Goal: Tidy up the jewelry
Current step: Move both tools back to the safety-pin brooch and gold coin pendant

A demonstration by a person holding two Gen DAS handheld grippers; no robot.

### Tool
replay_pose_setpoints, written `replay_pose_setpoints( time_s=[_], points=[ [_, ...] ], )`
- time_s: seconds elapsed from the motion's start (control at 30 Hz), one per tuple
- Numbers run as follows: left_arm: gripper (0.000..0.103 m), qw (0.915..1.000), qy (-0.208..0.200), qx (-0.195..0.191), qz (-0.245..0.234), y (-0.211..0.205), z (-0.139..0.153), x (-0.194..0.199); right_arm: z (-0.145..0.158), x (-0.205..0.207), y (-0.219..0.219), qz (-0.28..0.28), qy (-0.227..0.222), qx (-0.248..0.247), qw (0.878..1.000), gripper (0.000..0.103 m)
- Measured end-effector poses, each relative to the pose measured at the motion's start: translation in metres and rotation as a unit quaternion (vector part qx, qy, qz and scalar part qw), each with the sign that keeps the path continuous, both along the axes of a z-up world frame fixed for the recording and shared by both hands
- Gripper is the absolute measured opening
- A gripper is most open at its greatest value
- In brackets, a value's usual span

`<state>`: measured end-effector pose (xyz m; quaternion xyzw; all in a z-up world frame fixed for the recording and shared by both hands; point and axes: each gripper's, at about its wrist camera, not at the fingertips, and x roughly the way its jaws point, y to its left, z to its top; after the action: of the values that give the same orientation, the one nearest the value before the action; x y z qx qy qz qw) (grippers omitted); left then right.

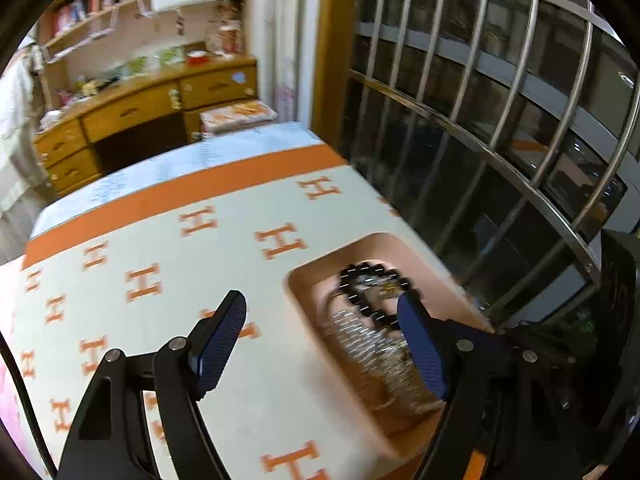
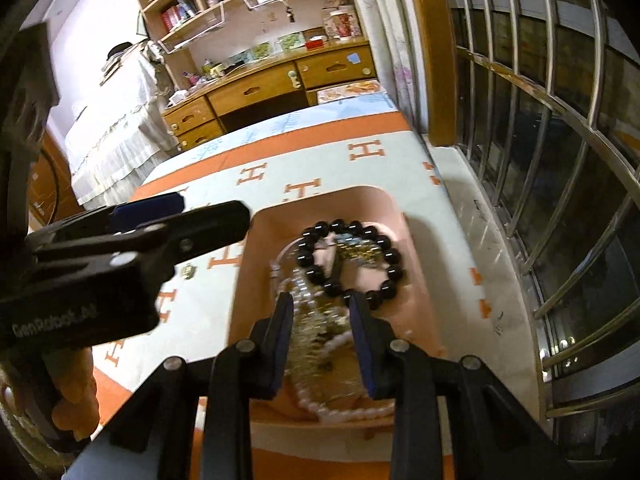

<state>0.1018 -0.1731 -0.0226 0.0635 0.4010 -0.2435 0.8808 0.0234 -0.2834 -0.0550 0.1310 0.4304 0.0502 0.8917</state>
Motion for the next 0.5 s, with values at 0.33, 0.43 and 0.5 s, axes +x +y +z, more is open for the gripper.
replay_pose_setpoints(
  time_s=[0.33,0.43,0.5],
  points=[
    [0.077,0.9974,-0.030,-0.006,0.066,0.088,0.011,-0.028,0.018,-0.010,0.040,0.033,-0.021,-0.003,0.999,0.029],
    [0.077,0.9960,-0.024,-0.009,0.085,0.113,0.011,-0.034,0.024,-0.012,0.054,0.044,-0.028,-0.005,0.999,0.029],
    [0.077,0.9950,-0.024,-0.012,0.097,0.126,0.010,-0.036,0.028,-0.012,0.065,0.051,-0.033,-0.006,0.998,0.029]
  ],
)
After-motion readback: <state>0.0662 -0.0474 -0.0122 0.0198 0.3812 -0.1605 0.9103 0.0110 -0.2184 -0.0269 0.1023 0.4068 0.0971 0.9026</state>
